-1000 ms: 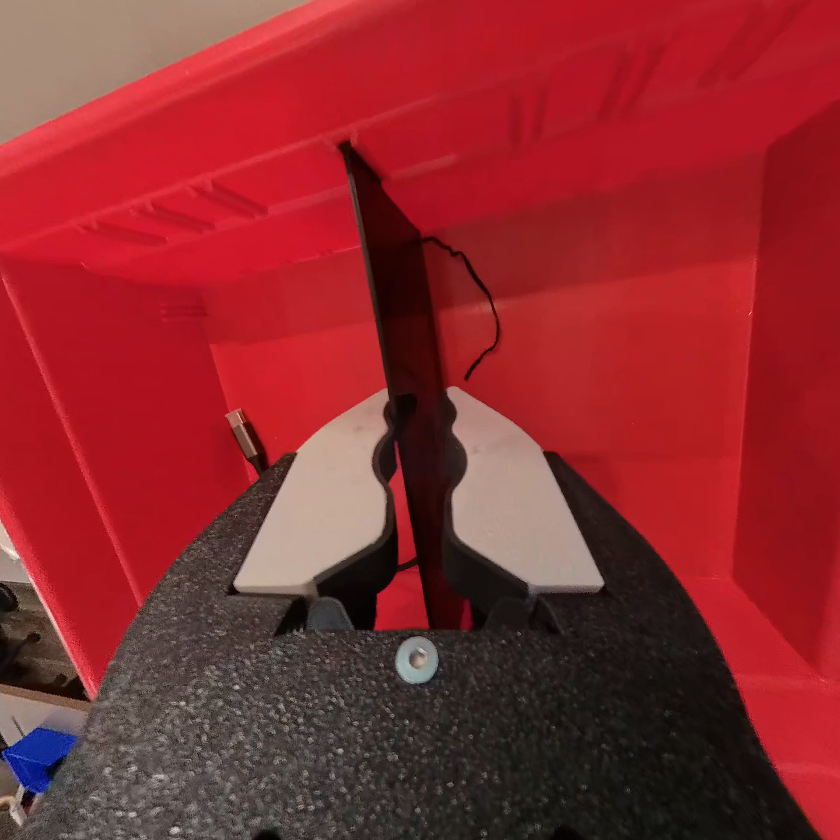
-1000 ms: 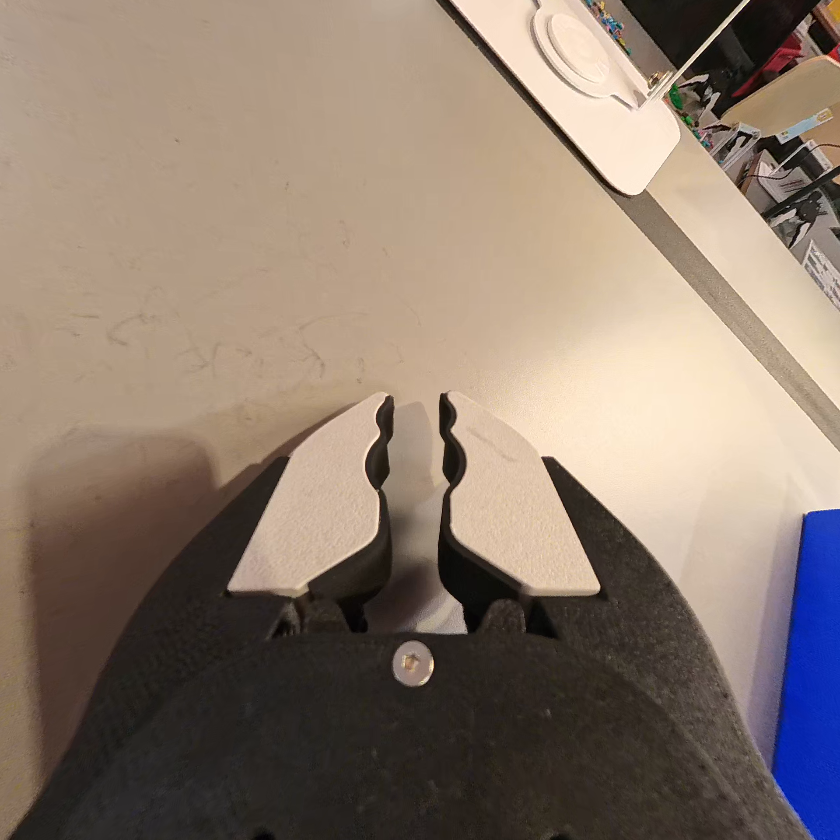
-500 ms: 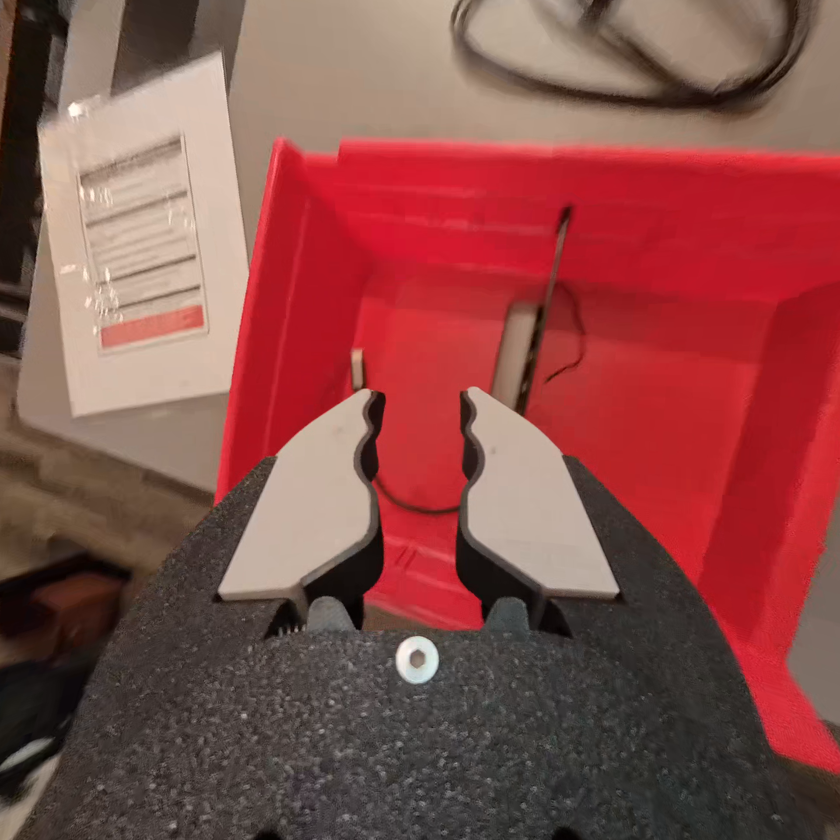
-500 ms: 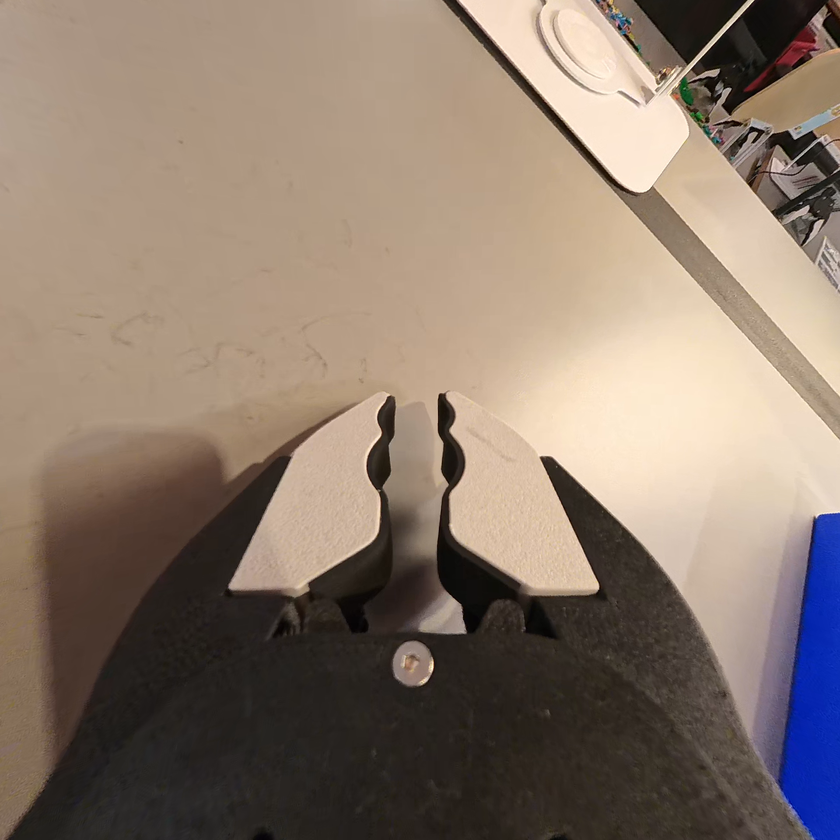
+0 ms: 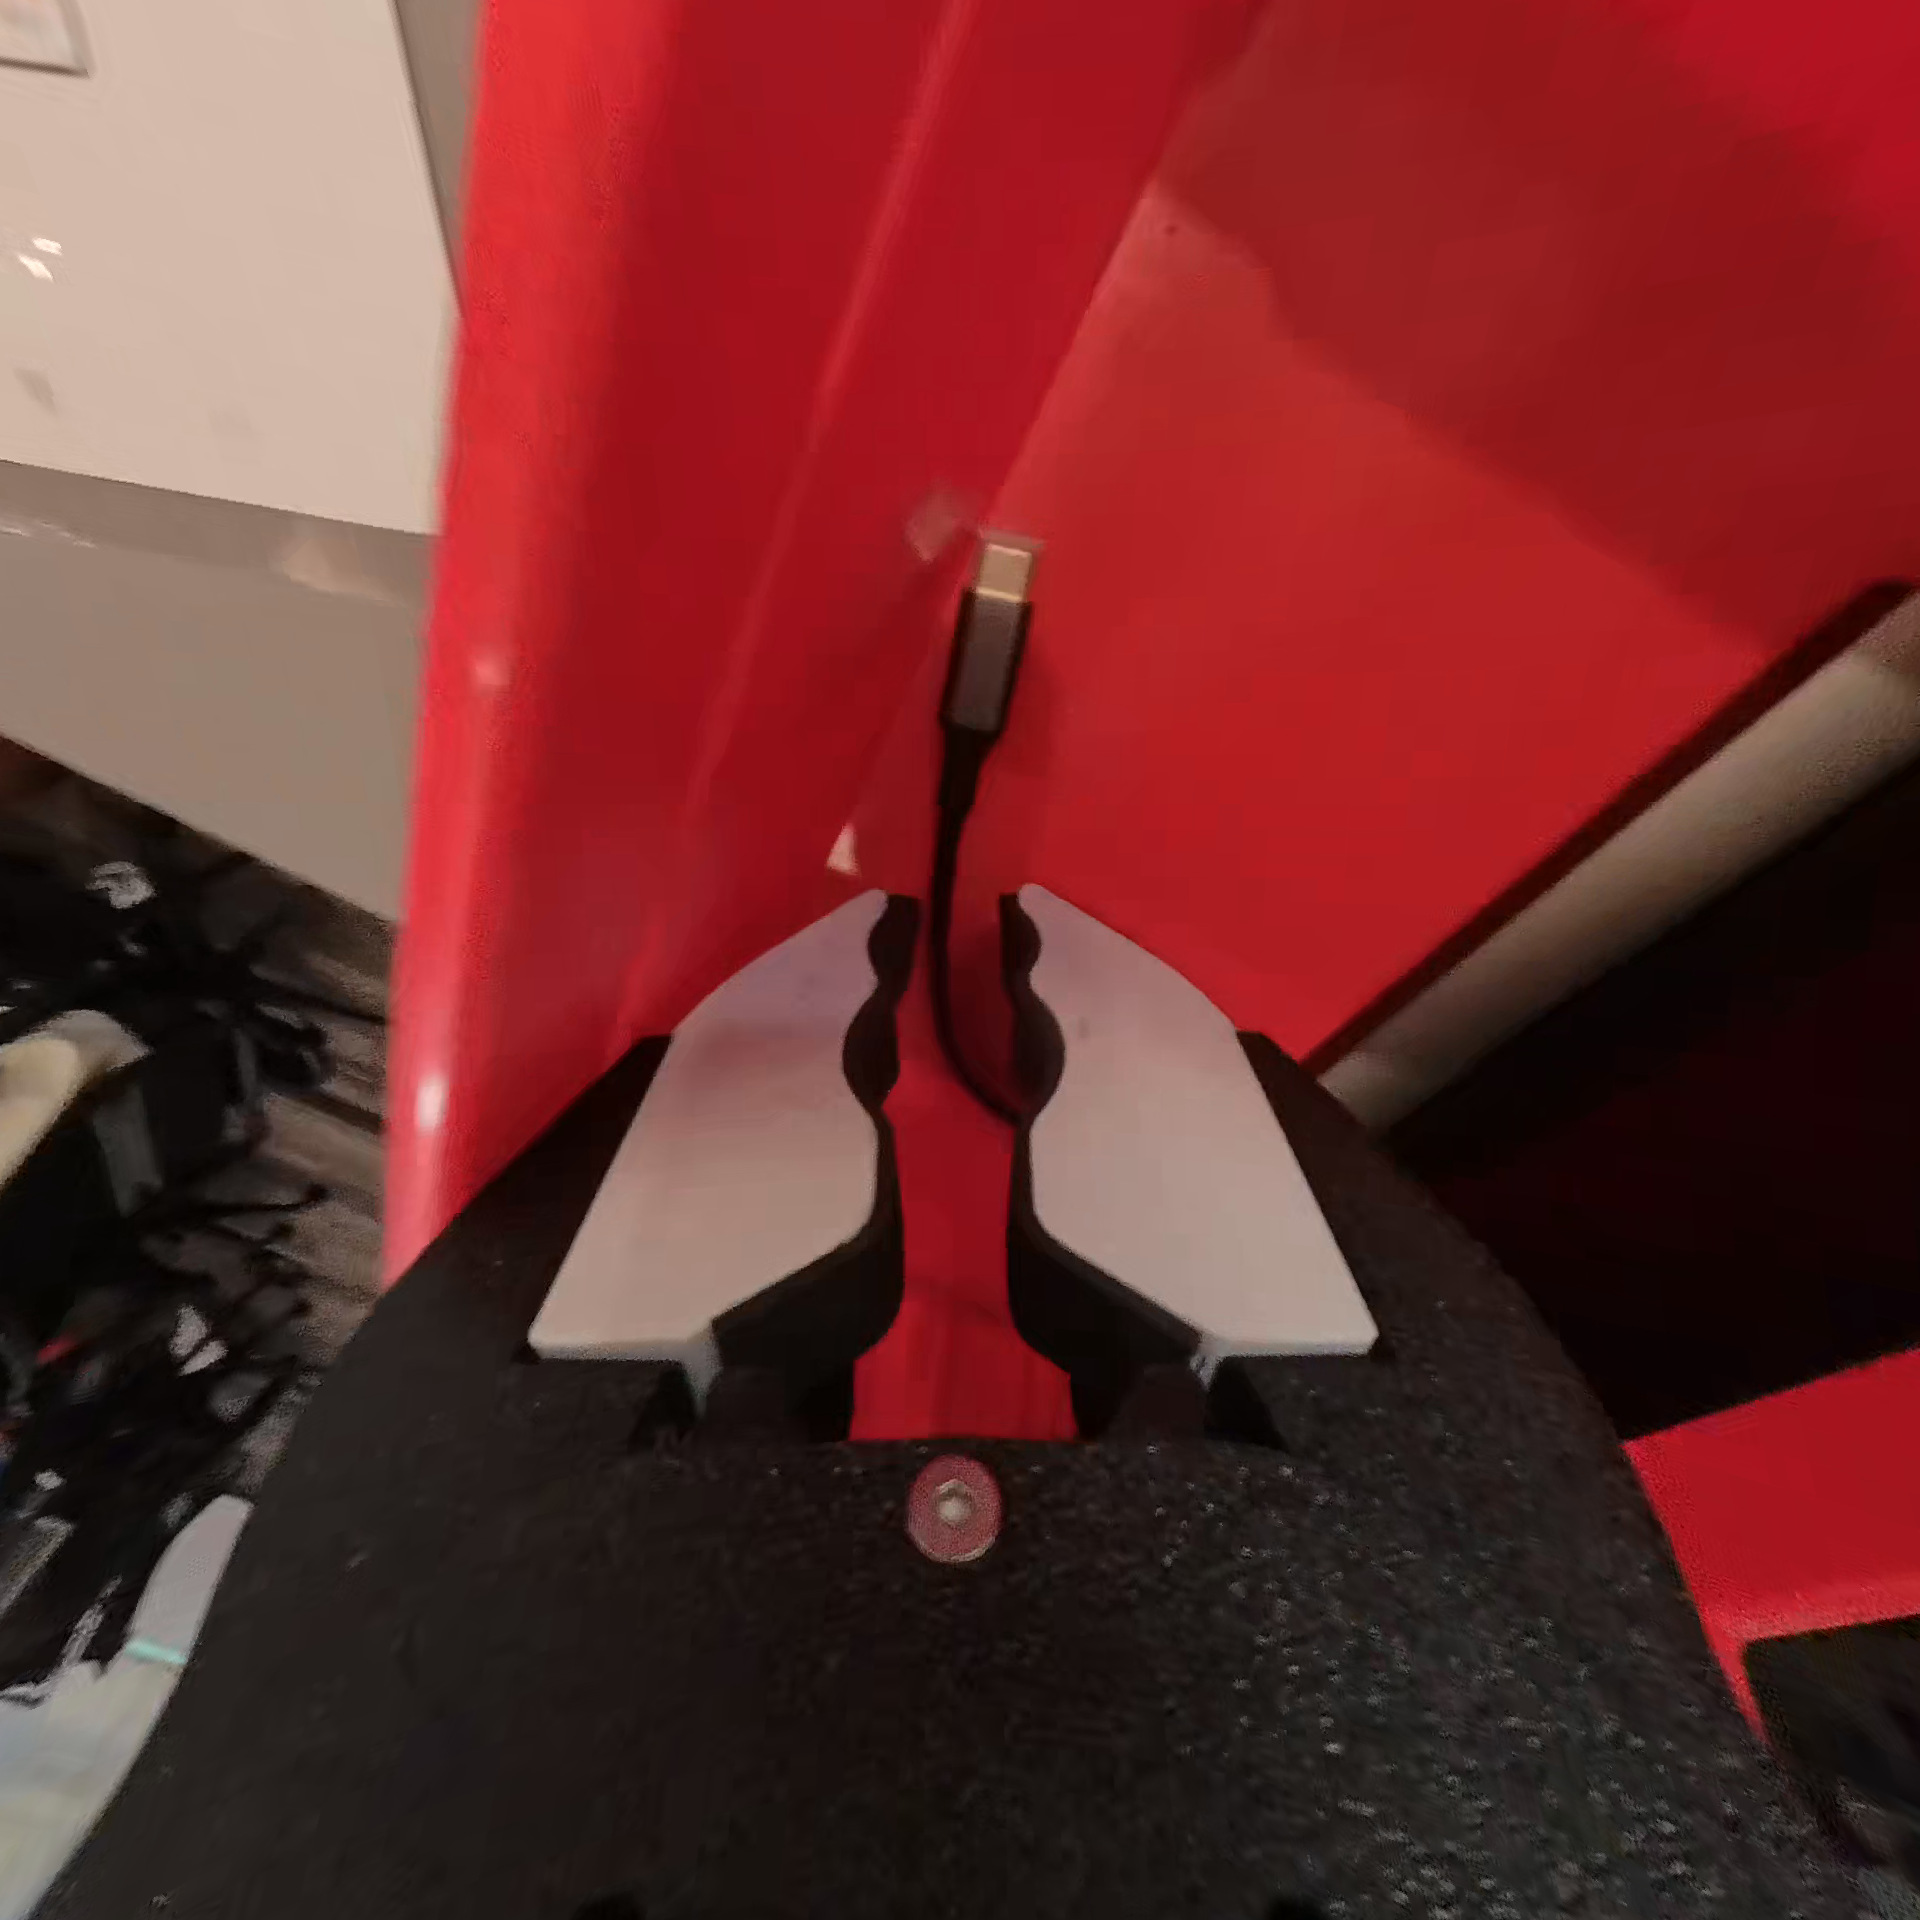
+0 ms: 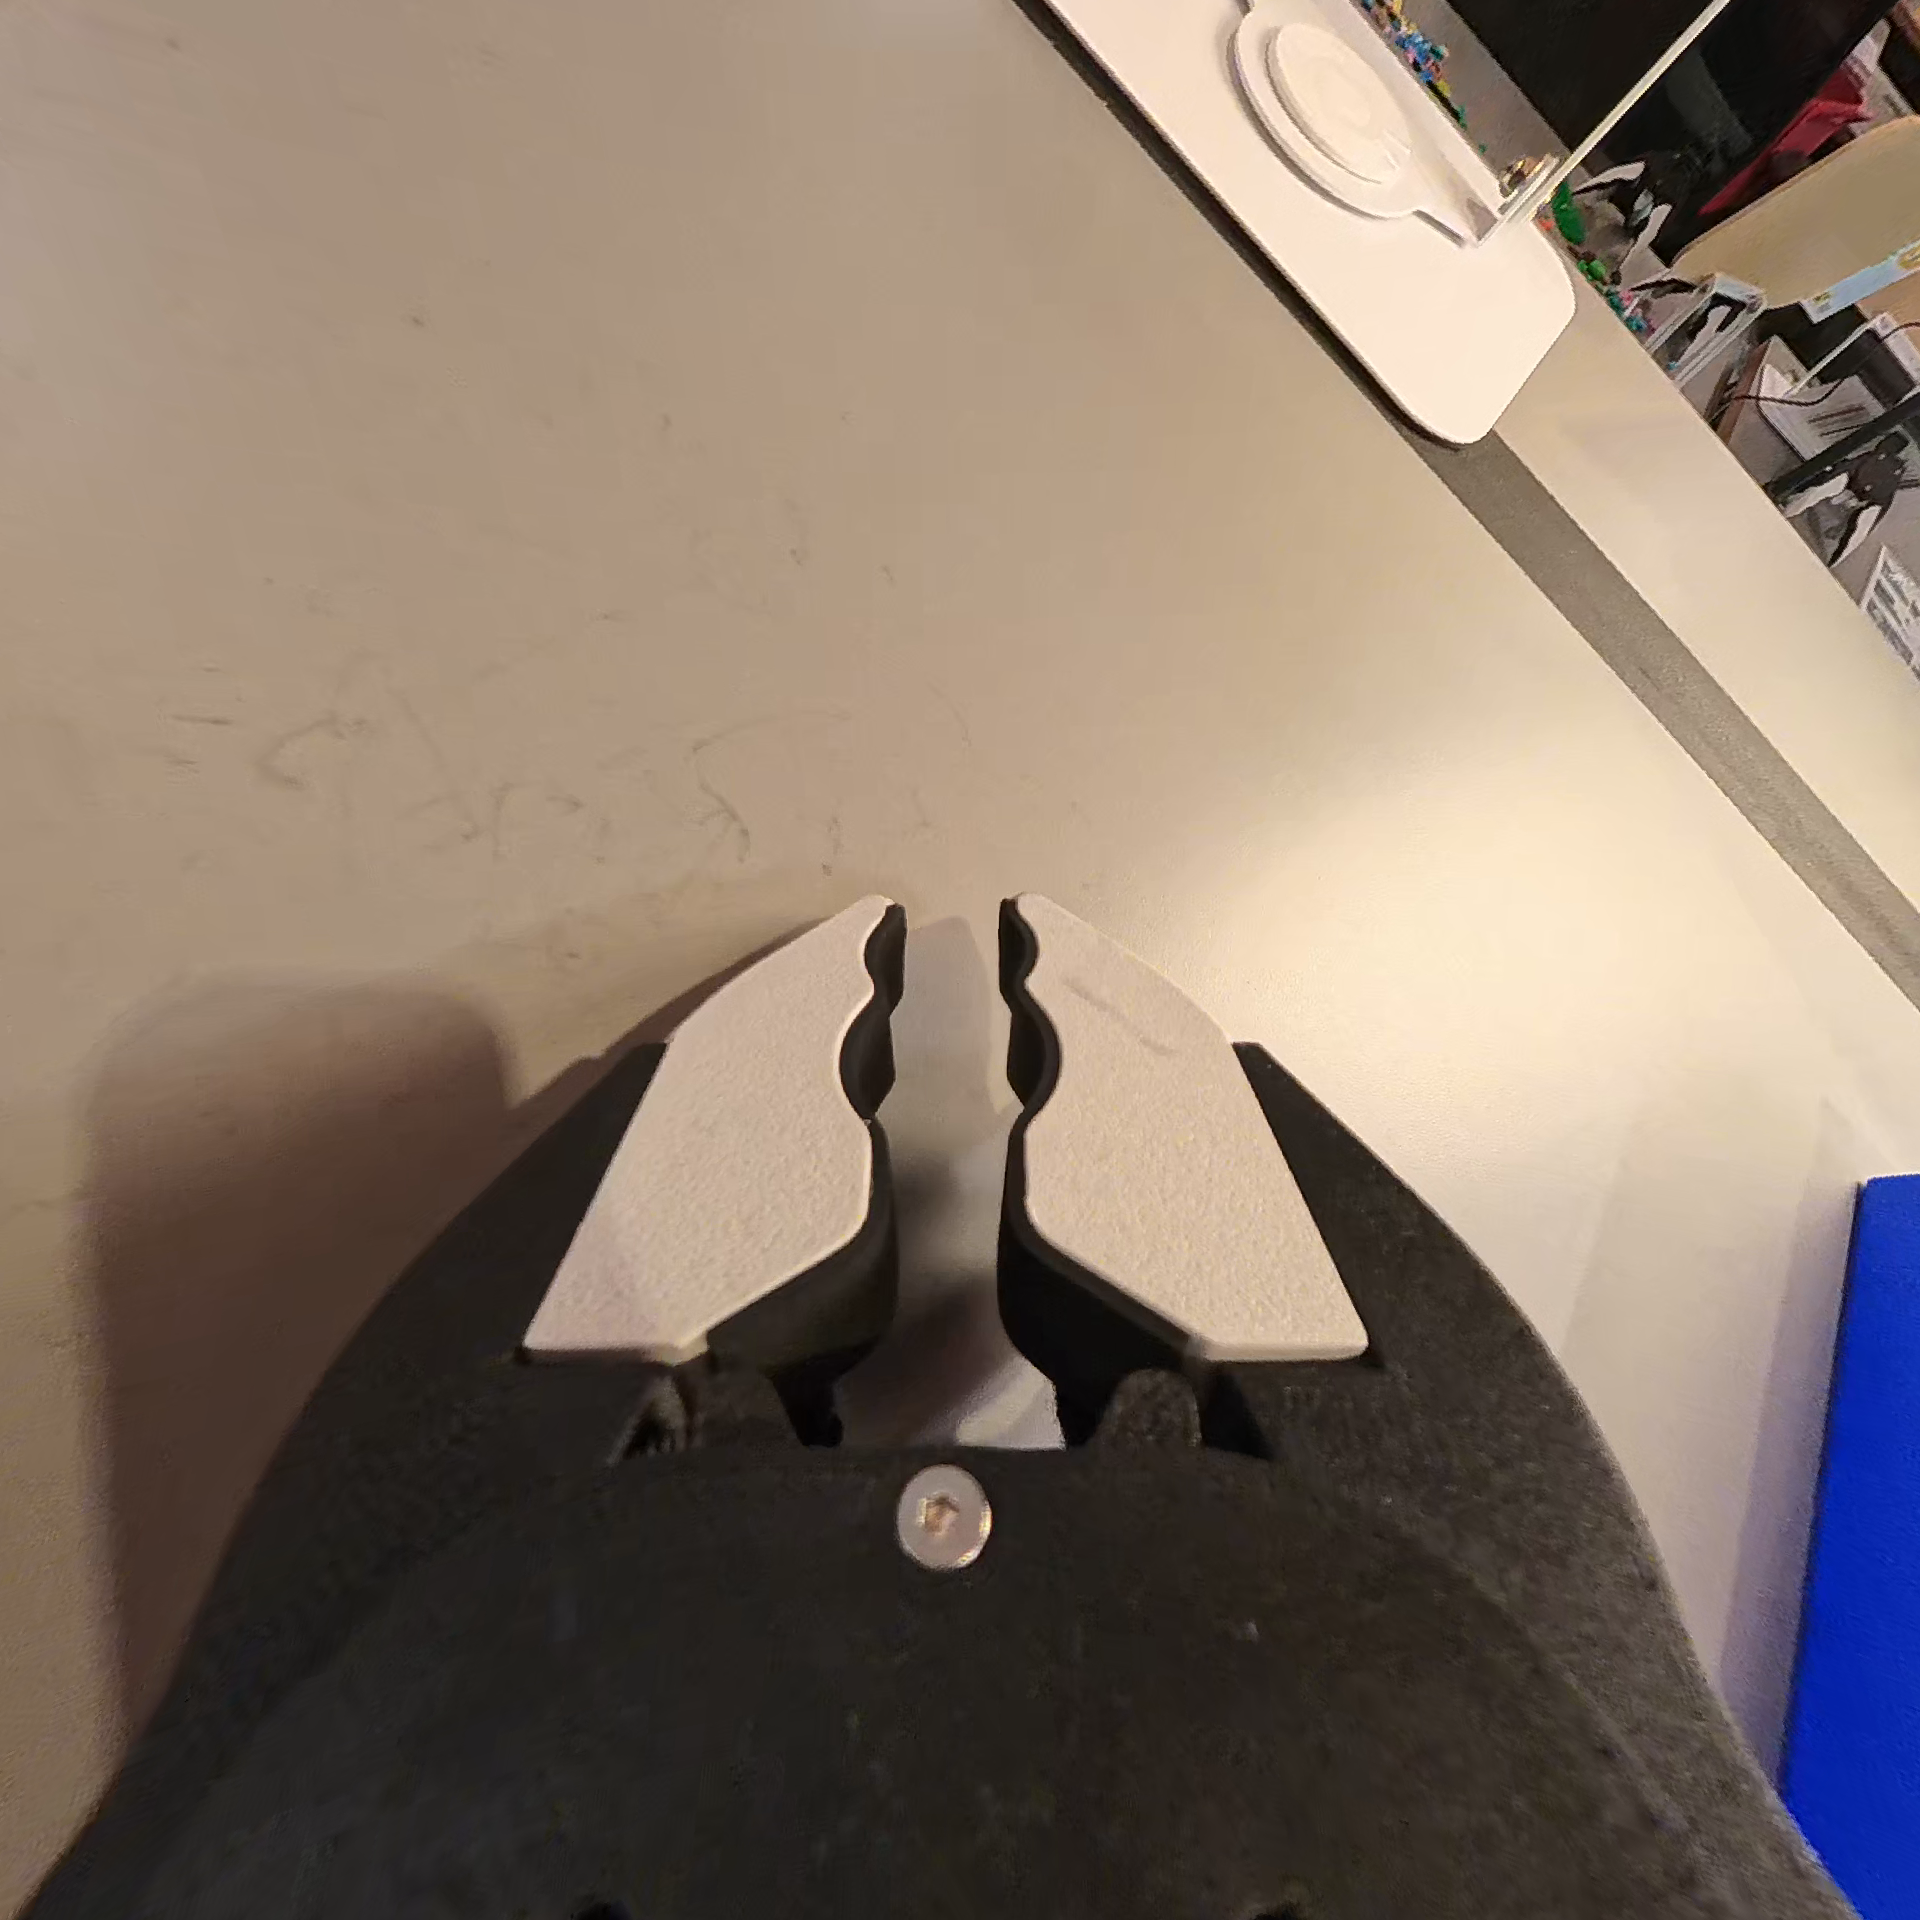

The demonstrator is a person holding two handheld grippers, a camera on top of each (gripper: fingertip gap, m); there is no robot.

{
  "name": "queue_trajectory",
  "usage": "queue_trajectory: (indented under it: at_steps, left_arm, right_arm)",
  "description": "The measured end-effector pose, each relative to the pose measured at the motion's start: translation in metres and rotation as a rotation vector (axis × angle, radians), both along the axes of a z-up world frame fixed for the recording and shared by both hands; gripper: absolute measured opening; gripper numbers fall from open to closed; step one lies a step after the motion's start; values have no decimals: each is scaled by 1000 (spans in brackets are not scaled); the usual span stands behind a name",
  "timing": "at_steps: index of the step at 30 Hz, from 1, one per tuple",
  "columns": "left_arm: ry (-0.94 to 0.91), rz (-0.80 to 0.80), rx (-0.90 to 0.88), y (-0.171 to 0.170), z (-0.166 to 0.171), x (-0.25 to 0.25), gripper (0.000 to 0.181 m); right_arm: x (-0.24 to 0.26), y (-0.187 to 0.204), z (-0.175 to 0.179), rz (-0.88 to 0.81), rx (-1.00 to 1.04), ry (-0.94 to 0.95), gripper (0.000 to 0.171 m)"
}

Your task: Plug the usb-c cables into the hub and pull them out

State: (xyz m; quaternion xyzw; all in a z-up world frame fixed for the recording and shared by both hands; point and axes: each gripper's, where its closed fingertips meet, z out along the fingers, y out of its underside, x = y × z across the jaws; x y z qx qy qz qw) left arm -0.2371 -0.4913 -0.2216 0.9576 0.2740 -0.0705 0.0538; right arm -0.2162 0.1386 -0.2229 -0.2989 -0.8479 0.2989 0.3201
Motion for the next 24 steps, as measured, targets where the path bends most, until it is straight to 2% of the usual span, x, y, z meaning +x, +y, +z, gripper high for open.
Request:
queue_trajectory:
  at_steps: [1,4,13,16,18,20,24]
  left_arm:
    - [-16,16,5,0,-5,0,24]
    - [-15,-1,-131,-19,-12,-3,22]
    - [-86,24,-99,-17,-15,0,11]
    - [-150,-14,-84,-13,-16,5,5]
    - [-238,-33,9,3,-16,17,9]
    - [-243,-59,80,19,-16,19,9]
    - [-186,-193,16,20,-17,18,8]
  right_arm:
    - [0,0,0,0,1,1,17]
    - [0,0,0,-1,2,4,17]
    - [-1,1,0,-11,-8,-8,18]
    - [-1,1,0,-11,-6,-5,18]
    - [-1,1,0,-11,2,5,18]
    - [-1,1,1,-10,8,14,18]
    - [0,1,1,-8,13,19,18]
